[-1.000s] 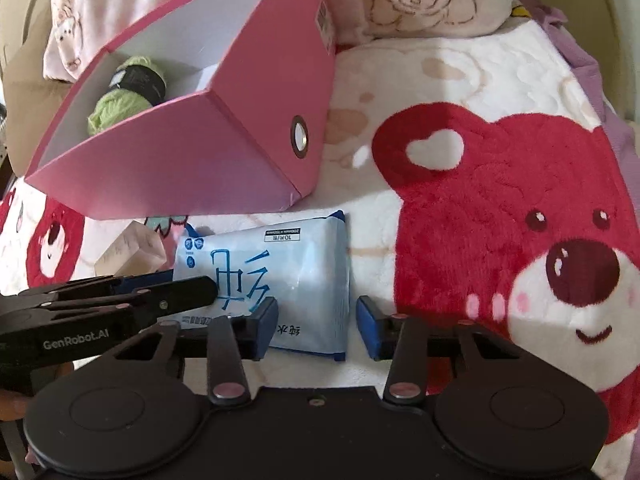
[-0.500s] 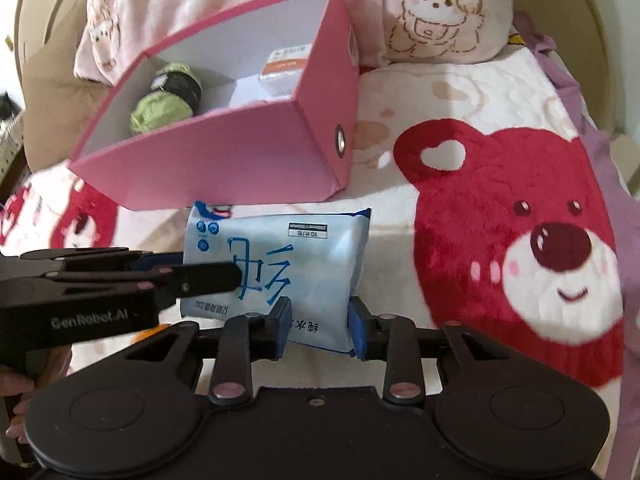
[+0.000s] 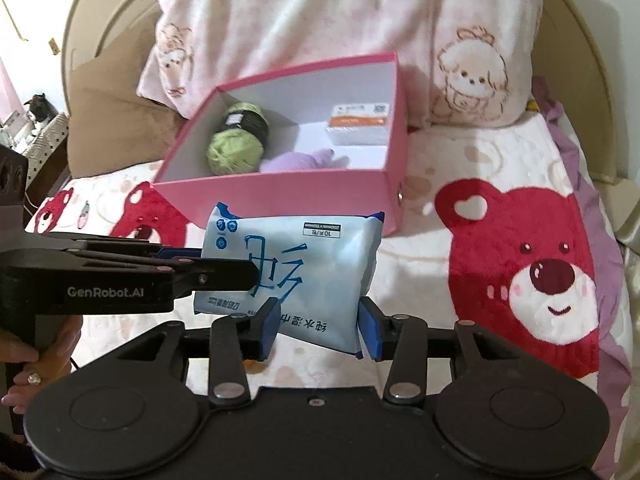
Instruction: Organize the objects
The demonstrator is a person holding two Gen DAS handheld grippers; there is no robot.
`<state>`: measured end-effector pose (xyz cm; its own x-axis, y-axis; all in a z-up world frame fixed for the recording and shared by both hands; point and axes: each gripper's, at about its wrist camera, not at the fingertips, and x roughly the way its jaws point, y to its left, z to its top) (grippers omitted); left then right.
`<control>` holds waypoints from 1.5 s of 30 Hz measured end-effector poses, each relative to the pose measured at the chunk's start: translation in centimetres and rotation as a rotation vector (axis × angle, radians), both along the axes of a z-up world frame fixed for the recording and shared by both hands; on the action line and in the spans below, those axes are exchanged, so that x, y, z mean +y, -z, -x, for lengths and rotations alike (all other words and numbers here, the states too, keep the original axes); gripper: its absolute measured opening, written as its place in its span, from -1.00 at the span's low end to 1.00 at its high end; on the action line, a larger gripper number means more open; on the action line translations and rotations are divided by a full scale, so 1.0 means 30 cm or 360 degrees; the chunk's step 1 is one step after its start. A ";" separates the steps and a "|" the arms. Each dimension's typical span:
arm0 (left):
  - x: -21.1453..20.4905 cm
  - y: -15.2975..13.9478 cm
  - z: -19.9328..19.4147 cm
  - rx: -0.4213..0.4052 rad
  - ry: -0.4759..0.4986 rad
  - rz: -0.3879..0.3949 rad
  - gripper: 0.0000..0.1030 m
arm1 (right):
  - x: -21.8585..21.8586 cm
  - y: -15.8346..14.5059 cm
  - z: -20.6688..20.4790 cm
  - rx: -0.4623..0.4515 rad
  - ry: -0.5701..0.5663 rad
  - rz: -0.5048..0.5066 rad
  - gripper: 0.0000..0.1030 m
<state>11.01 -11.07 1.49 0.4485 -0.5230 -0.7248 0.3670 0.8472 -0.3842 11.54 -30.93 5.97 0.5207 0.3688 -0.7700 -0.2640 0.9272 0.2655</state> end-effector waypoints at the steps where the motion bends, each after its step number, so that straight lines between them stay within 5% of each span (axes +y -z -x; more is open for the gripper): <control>1: 0.001 -0.012 0.011 -0.0010 -0.0006 -0.0008 -0.40 | 0.005 -0.009 0.005 -0.0009 0.0000 -0.0005 0.01; 16: 0.079 -0.181 0.052 -0.0165 -0.0038 0.0050 -0.39 | 0.085 -0.209 0.040 -0.0229 -0.0107 0.0077 0.12; 27: 0.150 -0.276 -0.148 -0.0181 -0.0132 0.0072 -0.37 | 0.181 -0.330 -0.141 -0.0391 -0.0174 0.0119 0.15; 36: 0.164 -0.185 -0.439 -0.0088 -0.0226 0.0030 -0.37 | 0.194 -0.240 -0.433 -0.0283 -0.0128 0.0056 0.13; 45: 0.196 0.003 -0.644 0.0014 -0.0376 -0.0031 -0.35 | 0.251 -0.033 -0.668 -0.0086 -0.0118 0.0048 -0.17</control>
